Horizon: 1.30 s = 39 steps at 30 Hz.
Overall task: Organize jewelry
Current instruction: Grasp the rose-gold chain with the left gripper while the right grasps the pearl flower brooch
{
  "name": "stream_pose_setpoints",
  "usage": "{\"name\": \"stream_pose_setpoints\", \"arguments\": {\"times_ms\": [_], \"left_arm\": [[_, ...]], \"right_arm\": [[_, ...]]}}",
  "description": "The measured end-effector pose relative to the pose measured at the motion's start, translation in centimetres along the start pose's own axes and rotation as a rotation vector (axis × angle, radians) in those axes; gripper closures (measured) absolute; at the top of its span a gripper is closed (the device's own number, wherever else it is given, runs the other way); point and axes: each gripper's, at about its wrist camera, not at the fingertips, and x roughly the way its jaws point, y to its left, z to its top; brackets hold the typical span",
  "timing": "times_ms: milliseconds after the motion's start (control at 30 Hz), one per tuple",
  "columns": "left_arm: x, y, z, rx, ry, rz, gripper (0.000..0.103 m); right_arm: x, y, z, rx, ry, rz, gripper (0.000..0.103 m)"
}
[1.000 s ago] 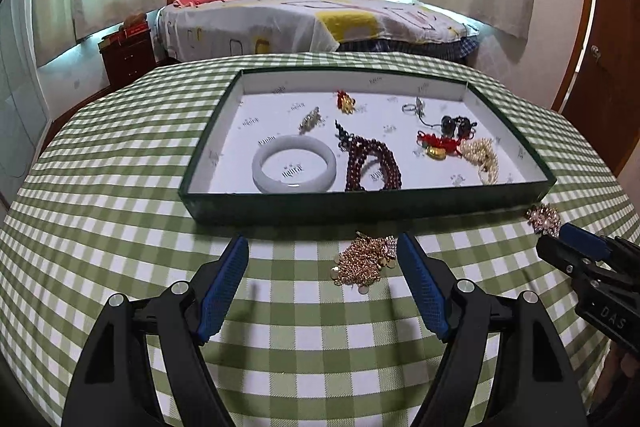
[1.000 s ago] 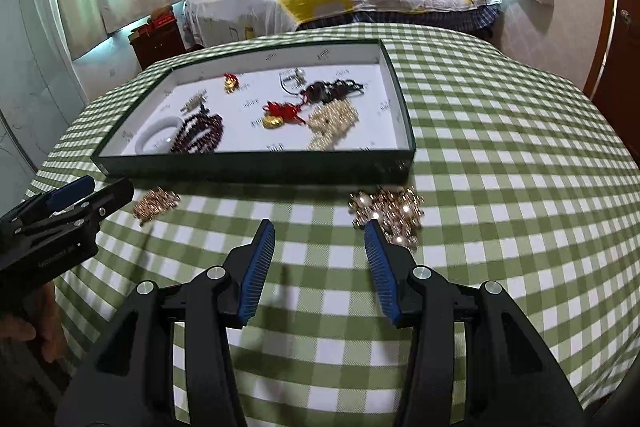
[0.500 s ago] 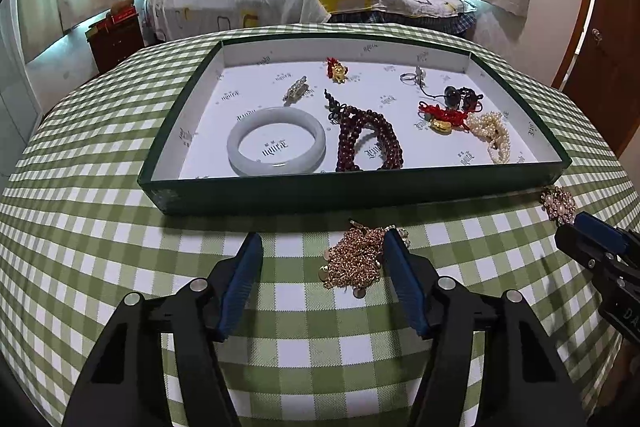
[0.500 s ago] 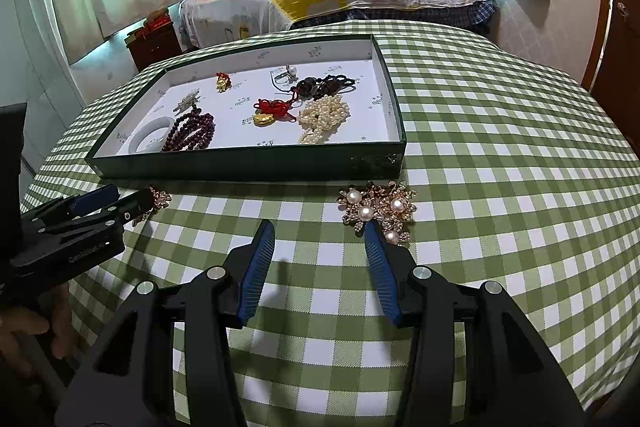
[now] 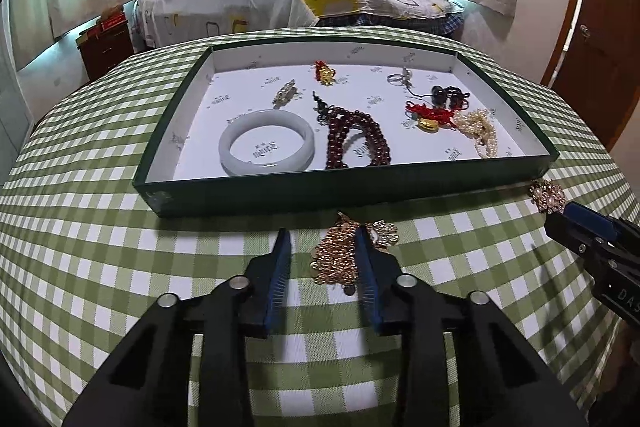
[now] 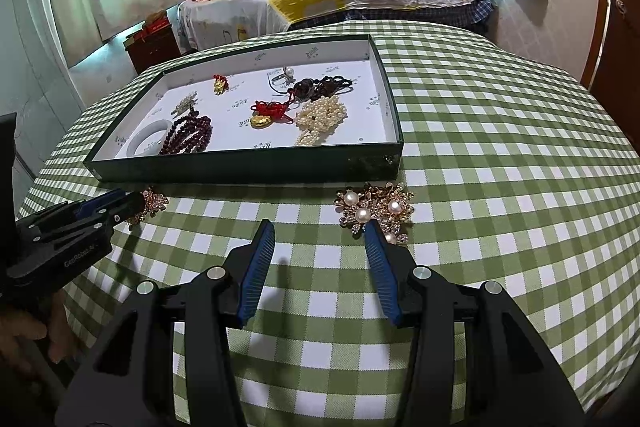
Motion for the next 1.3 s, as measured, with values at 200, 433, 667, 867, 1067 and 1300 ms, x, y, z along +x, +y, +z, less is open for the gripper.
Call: {"name": "stream_pose_setpoints", "arguments": {"times_ms": [200, 433, 667, 867, 1067, 1300], "left_arm": [[0.0, -0.8, -0.2, 0.050, -0.011, 0.021, 0.066], [-0.3, -0.3, -0.1, 0.041, -0.028, -0.009, 0.092], [-1.3, 1.2, 0.0, 0.011, -0.045, 0.007, 0.095], [-2.6, 2.6, 0.3, -0.023, -0.069, 0.027, 0.095], [-3.1, 3.1, 0.4, -0.032, -0.080, 0.030, 0.095], [-2.9, 3.3, 0.2, -0.036, -0.068, 0.025, 0.095]], "right_arm": [[0.1, 0.1, 0.0, -0.001, 0.003, -0.001, 0.057], [0.2, 0.1, -0.1, -0.003, 0.007, -0.004, 0.057], [0.3, -0.1, -0.1, 0.000, 0.003, -0.009, 0.057], [0.4, -0.4, 0.1, 0.004, 0.004, -0.019, 0.057], [0.7, -0.9, 0.8, 0.010, -0.001, -0.040, 0.057], [1.6, -2.0, 1.7, 0.022, 0.013, -0.082, 0.055]]}}
